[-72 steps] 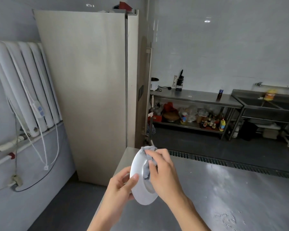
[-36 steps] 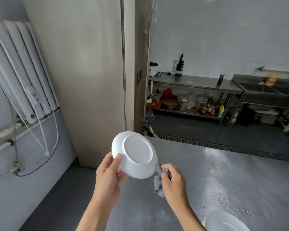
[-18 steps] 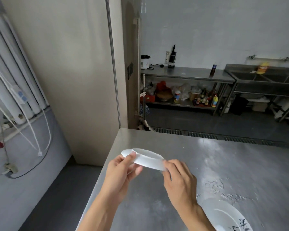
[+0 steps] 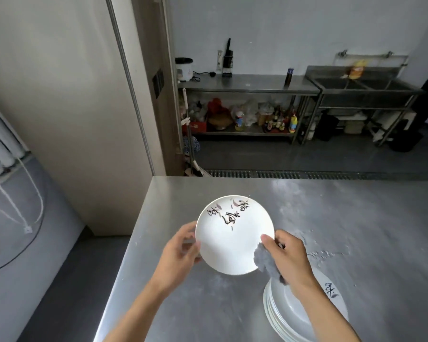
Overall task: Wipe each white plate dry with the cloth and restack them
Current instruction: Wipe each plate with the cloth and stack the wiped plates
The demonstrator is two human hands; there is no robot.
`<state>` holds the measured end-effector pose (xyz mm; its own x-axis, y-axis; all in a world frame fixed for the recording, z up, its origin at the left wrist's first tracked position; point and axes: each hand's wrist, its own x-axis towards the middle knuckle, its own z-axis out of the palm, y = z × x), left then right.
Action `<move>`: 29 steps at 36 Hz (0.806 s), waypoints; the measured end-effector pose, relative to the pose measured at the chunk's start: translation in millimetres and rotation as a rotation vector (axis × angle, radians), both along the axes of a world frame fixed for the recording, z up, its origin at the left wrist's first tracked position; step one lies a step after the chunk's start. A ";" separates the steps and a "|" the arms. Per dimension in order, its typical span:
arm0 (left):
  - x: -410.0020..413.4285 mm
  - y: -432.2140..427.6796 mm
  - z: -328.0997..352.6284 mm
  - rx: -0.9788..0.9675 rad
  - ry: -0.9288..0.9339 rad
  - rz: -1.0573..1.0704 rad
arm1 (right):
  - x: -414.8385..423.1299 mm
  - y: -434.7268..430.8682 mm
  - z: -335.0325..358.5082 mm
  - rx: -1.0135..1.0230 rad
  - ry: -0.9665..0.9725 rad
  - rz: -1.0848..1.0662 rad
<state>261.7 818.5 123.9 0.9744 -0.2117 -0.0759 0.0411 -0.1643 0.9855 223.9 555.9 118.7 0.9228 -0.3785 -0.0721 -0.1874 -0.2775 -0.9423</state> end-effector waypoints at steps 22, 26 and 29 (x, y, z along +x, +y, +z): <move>-45.2 -119.7 -39.7 -0.049 0.510 -0.295 | -60.3 -140.7 -25.1 -0.324 0.605 0.222; -46.3 -133.3 -45.0 0.016 0.524 -0.285 | -65.1 -158.3 -31.0 -0.349 0.648 0.257; -46.9 -141.9 -48.4 0.065 0.523 -0.307 | -66.9 -169.0 -35.1 -0.364 0.704 0.292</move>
